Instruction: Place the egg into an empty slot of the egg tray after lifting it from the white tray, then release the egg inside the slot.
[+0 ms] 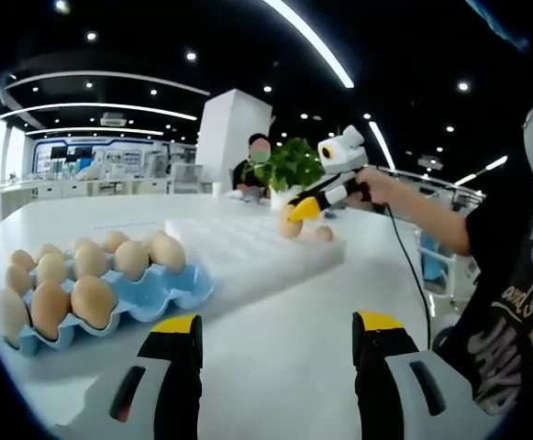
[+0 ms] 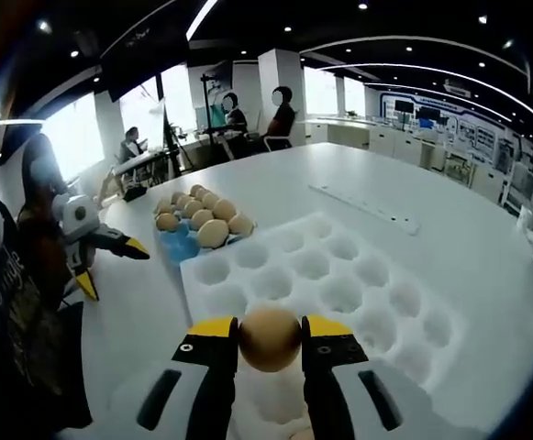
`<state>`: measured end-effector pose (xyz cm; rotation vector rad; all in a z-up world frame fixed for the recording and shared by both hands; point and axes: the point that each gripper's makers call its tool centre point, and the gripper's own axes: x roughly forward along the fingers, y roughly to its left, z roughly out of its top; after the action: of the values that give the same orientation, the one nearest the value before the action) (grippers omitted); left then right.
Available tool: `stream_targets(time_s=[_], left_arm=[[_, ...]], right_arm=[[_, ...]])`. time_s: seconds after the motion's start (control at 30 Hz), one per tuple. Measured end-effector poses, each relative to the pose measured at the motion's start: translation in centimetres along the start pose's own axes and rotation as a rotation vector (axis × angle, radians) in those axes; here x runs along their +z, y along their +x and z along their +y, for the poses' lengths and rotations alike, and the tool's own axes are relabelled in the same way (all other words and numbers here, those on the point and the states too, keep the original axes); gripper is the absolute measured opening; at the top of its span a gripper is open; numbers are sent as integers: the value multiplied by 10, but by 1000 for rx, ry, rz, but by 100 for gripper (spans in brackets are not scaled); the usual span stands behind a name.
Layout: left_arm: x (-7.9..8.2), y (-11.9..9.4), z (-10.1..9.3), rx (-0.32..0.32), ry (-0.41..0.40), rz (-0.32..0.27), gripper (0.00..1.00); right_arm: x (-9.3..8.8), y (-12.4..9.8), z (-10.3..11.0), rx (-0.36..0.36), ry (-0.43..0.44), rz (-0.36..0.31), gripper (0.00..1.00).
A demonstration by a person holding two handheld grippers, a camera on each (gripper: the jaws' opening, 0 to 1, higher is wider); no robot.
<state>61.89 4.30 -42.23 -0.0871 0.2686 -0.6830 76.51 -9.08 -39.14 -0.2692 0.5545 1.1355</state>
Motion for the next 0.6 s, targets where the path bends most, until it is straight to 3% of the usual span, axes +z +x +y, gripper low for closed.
stream_targets(time_s=[0.4, 0.6], left_arm=[[-3, -7, 5, 25, -20, -5, 68], [-5, -10, 6, 34, -28, -6, 68]], right_arm=[[16, 15, 0, 30, -29, -2, 29], [19, 25, 17, 48, -48, -2, 29]])
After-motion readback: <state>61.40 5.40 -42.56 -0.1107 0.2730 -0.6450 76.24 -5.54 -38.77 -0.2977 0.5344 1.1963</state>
